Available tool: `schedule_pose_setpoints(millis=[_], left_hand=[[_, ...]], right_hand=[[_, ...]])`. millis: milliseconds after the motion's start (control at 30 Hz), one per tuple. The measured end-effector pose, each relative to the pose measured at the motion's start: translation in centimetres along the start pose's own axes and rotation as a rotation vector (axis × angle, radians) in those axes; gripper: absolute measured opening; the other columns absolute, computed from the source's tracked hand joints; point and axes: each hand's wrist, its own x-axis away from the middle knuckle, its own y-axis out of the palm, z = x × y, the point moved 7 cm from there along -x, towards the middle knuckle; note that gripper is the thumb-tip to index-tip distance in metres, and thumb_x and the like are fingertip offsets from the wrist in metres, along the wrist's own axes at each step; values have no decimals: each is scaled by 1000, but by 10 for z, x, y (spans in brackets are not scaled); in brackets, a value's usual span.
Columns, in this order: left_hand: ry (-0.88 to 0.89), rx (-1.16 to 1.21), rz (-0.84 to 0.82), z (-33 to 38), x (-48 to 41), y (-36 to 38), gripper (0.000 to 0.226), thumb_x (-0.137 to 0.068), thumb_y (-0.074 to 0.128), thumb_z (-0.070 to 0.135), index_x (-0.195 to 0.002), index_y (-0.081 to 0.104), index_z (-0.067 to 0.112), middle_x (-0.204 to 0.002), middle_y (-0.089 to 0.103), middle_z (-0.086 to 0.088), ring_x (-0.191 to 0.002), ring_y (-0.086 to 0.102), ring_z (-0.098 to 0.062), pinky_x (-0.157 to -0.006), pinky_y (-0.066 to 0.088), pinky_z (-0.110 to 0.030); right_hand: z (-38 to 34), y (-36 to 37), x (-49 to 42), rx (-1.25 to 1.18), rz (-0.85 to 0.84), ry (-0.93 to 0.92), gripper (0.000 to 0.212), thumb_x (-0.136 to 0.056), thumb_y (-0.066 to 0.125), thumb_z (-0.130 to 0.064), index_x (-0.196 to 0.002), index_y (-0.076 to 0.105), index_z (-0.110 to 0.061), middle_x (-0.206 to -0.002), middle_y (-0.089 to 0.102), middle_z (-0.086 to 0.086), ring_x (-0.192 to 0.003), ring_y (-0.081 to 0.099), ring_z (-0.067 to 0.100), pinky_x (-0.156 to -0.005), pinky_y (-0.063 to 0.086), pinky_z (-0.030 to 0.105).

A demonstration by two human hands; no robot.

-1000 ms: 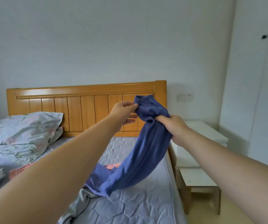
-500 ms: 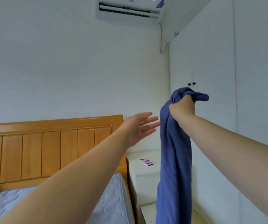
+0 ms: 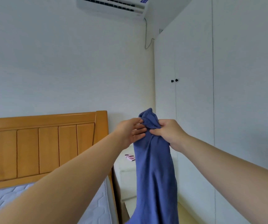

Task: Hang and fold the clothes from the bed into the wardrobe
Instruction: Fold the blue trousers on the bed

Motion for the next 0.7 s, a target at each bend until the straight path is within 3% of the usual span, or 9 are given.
schedule_pose_setpoints(millis=[133,233,300,400,500,567,633,700], left_hand=[[-42,-111,32,0,1,-13,25,-89,64,33,-97,64,9,-103,63,-12,-88,63,-19,-61,53,-25],[-73,-187,56,-1,4,-21,31,-86,70,30,-106,65,7,-106,64,-12,-85,63,-19,-53,52,-21],[-82,-205,75,-1,5,-26,20,-88,67,21,-100,64,5,-98,64,-11,-79,62,-17,-50,52,-21],[-74,-184,98,3,6,-36,6,-90,58,10,-87,59,5,-85,61,-10,-75,60,-17,-60,54,-24],[-46,-170,73,7,6,-44,10,-92,54,8,-96,61,1,-95,59,-15,-84,62,-21,-70,56,-25],[-31,-138,23,8,7,-44,23,-94,52,7,-112,60,-4,-101,53,-17,-93,58,-24,-73,57,-26],[-29,-93,-36,8,8,-44,28,-95,48,3,-121,56,-5,-103,54,-17,-94,55,-25,-72,58,-27],[-24,-97,-60,8,8,-46,20,-96,46,2,-109,60,-2,-94,60,-14,-82,60,-21,-64,57,-25]], right_hand=[[5,20,2,-41,-160,8,23,-82,65,5,-94,71,-13,-97,71,9,-91,66,17,-86,52,25],[3,28,3,-3,-201,-11,21,-81,67,6,-94,71,-11,-93,70,7,-86,65,13,-80,52,18],[4,33,1,2,-218,-17,19,-81,69,3,-94,72,-10,-93,70,6,-86,65,12,-82,51,19],[4,42,0,-44,-238,10,7,-81,72,-5,-88,72,-7,-89,72,7,-85,67,16,-81,54,23],[8,50,0,-98,-260,90,17,-82,74,-24,-80,68,-8,-83,71,5,-79,67,17,-76,55,28],[10,54,3,-58,-275,135,25,-85,69,-35,-81,66,-11,-73,70,-3,-70,66,12,-62,53,24],[10,54,3,-19,-257,153,24,-90,63,-37,-92,66,-13,-79,69,-2,-76,65,14,-57,52,24],[7,45,0,-10,-147,155,15,-94,57,-28,-96,63,-15,-87,65,2,-80,62,19,-54,54,28]])
